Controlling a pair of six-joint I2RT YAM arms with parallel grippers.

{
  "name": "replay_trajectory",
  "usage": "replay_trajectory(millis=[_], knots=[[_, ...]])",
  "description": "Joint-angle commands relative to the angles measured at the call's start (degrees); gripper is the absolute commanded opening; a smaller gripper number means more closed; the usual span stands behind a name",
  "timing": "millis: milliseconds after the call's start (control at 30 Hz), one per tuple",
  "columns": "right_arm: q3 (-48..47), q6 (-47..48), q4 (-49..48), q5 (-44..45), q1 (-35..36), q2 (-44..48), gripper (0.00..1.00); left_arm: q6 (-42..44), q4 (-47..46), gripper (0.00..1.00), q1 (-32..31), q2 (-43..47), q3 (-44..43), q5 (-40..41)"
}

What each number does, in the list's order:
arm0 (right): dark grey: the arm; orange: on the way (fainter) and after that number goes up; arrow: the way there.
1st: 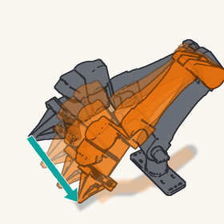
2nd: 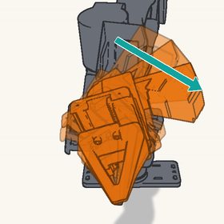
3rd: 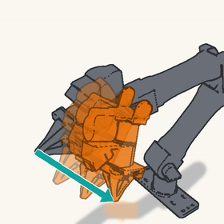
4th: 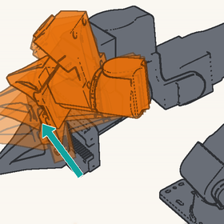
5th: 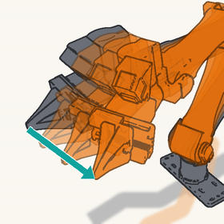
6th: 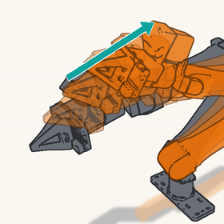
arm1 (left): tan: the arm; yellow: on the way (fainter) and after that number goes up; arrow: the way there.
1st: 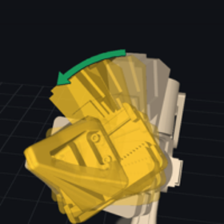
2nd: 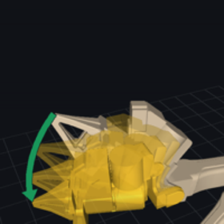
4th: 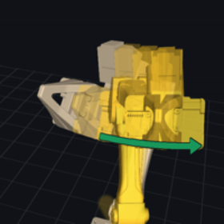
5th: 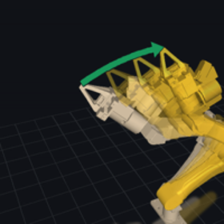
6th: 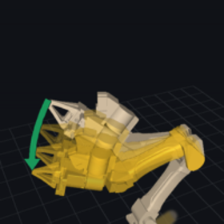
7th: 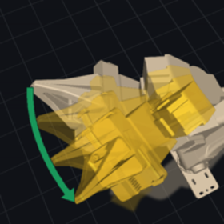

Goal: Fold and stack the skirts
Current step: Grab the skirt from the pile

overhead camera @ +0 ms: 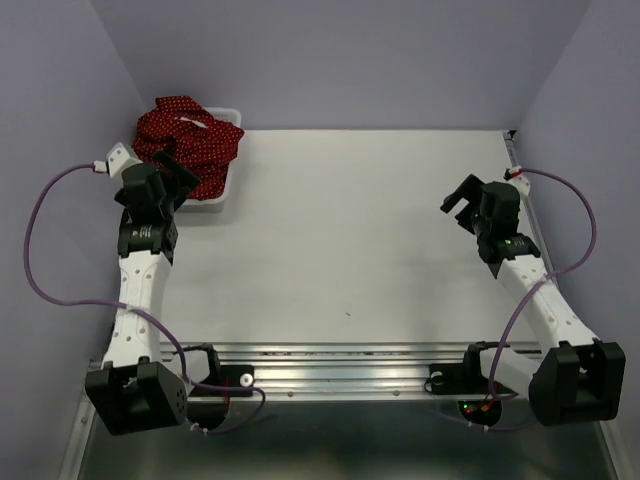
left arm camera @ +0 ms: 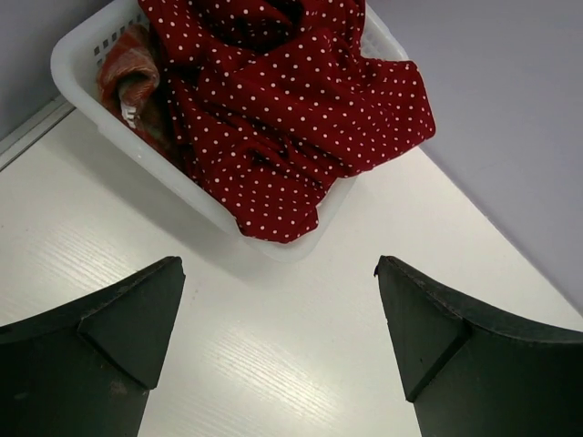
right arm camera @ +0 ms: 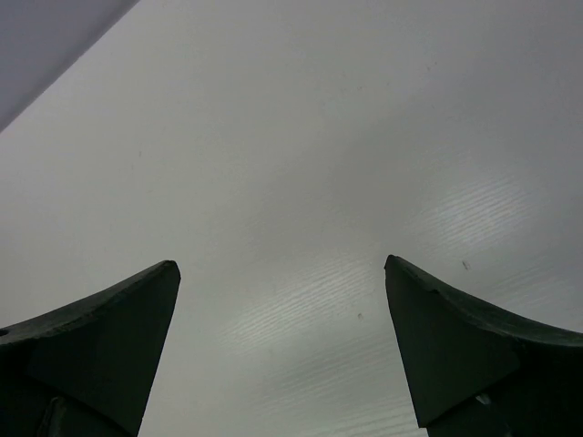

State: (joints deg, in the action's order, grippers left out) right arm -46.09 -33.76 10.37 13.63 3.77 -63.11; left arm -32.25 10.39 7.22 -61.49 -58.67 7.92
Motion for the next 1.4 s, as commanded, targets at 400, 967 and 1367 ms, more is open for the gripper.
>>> replay_trajectory(millis=[400, 967, 1367], knots=[[1.96, 3.78, -4.57, -8.44, 0.01, 3.26, 1.00, 5.79, -5.48, 0.99, -0.02, -29.26, -21.98, -10.82], [1.79, 6.16, -5.19, -3.26, 0.01, 1.32, 1.00, 5.62, 3.93, 0.00, -0.10, -49.08, -41.34, -6.95], [1.88, 6.51, -5.19, -2.73, 0.01, 0.97, 1.00, 6.67, -10.28, 0.00, -0.63, -24.92, -31.95, -16.06]])
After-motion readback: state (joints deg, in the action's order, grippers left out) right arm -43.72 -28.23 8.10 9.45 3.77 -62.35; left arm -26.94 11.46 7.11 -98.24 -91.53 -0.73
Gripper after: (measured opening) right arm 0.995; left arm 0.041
